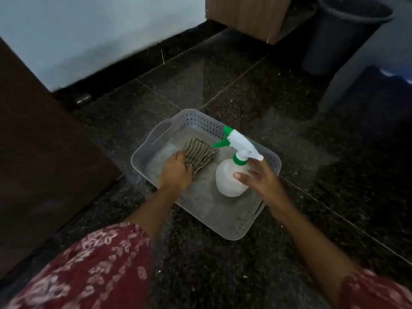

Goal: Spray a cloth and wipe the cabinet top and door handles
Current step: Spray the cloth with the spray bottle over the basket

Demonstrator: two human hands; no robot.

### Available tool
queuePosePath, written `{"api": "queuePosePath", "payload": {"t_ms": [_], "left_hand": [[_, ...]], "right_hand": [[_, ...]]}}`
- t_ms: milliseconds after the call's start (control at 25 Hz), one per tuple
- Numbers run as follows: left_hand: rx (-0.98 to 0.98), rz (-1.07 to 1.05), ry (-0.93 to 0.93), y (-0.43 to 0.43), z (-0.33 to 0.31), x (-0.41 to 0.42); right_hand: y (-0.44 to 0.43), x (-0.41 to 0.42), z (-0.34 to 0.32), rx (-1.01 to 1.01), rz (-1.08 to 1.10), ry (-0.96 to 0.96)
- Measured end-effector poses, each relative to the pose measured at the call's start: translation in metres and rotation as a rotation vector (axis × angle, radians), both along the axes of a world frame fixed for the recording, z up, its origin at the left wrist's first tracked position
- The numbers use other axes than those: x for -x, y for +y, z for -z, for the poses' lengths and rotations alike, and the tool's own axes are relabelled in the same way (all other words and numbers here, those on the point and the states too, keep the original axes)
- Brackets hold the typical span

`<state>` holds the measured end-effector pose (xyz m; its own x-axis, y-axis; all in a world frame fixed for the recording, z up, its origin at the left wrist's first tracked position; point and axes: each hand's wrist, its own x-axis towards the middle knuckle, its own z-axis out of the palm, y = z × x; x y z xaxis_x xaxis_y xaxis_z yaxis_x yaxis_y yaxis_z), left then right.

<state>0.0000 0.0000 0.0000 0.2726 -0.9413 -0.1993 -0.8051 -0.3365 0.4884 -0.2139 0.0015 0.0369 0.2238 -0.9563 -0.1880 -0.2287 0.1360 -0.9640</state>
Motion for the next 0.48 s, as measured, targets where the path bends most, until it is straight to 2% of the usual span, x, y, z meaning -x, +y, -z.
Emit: {"api": "queuePosePath", "payload": {"t_ms": [120,240,400,480], "left_hand": [[0.008,-0.104,0.108,-0.023,0.01,-0.006],[-0.106,-0.129,0.202,-0.04,0.018,-0.01],[-0.187,-0.166,0.059,-0.046,0.028,-0.014],[-0.216,-0.204,0.099,-0.046,0.03,-0.017]], "right_hand": [[-0.024,0.001,-0.002,0.021,-0.085,0.067],[-0.037,-0.008,-0.01,0.051,-0.167,0.196],[-0.041,-0.021,-0.01,0.049,-0.076,0.289],[-0.038,-0.029,-0.01,0.025,-0.014,0.261]]}}
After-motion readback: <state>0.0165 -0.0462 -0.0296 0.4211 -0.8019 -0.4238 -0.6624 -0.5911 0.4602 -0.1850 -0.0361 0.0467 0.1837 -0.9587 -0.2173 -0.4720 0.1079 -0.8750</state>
